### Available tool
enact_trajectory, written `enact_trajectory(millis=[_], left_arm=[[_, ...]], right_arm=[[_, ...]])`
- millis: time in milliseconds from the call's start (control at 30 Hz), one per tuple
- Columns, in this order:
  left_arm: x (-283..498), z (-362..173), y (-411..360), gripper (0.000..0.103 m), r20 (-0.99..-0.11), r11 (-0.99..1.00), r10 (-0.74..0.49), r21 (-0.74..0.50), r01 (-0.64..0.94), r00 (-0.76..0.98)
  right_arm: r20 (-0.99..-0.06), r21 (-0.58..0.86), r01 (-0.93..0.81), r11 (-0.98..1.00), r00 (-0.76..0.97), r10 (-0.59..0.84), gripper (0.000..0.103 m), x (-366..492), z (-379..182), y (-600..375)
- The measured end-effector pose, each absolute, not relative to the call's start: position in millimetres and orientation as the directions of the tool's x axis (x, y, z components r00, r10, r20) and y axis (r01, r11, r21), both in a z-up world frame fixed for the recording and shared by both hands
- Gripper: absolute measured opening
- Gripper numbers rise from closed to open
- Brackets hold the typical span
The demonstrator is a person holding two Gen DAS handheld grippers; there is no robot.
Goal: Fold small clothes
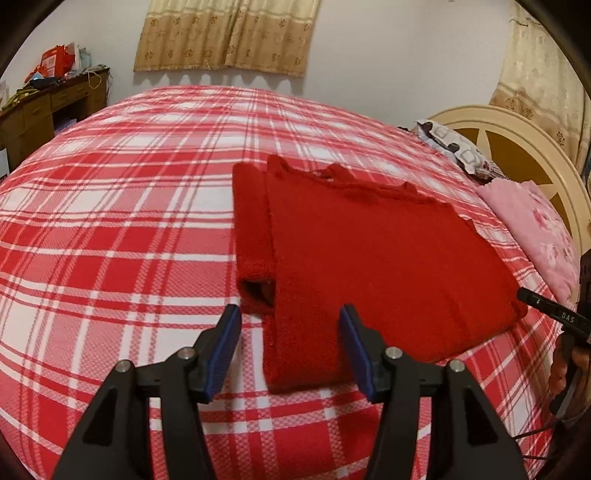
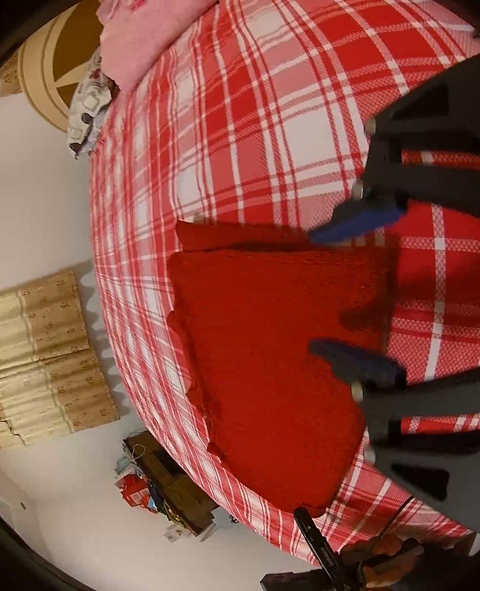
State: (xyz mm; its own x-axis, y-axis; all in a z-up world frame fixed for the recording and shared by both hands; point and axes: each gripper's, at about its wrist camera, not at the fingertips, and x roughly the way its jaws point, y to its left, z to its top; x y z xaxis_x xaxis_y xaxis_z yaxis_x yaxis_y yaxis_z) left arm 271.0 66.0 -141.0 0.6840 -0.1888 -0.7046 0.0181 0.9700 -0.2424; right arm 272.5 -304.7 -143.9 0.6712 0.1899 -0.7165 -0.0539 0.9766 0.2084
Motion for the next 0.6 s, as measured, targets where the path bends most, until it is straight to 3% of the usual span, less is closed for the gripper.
enact_trajectory(millis=[67, 133, 233, 500, 567, 600], left_arm=[[274, -147, 67, 0.058, -0.714, 0.969, -0.186, -0.246, 0.007, 0.675], [273, -151, 69, 0.058, -0.719, 0.965, -0.196, -0.261, 0.002, 0.667], [272, -153, 73, 0.058, -0.716, 0.959, -0.208, -0.284, -0.006, 0.666], [274, -156, 65, 0.058, -0.746, 0.974, -0.161, -0.226, -0.017, 0.646], [268, -153, 61, 0.045, -0.731, 0.977, -0.164, -0.214, 0.006, 0.663], [265, -152, 59, 0.028, -0.720, 0.975, -0.182, -0.222, 0.026, 0.670]], right_arm=[[-0.718, 0.225, -0.037, 0.974, 0.670, 0.191, 0.042, 275, -146, -308], [-0.722, 0.233, -0.037, 0.972, 0.663, 0.199, 0.023, 275, -148, -309], [-0.735, 0.219, -0.036, 0.975, 0.651, 0.190, 0.006, 272, -152, -309], [-0.760, 0.214, -0.028, 0.976, 0.623, 0.184, 0.006, 263, -168, -310], [-0.755, 0.235, -0.019, 0.972, 0.626, 0.195, 0.006, 263, -165, -312], [-0.746, 0.249, -0.011, 0.968, 0.636, 0.199, 0.006, 262, -163, -314]])
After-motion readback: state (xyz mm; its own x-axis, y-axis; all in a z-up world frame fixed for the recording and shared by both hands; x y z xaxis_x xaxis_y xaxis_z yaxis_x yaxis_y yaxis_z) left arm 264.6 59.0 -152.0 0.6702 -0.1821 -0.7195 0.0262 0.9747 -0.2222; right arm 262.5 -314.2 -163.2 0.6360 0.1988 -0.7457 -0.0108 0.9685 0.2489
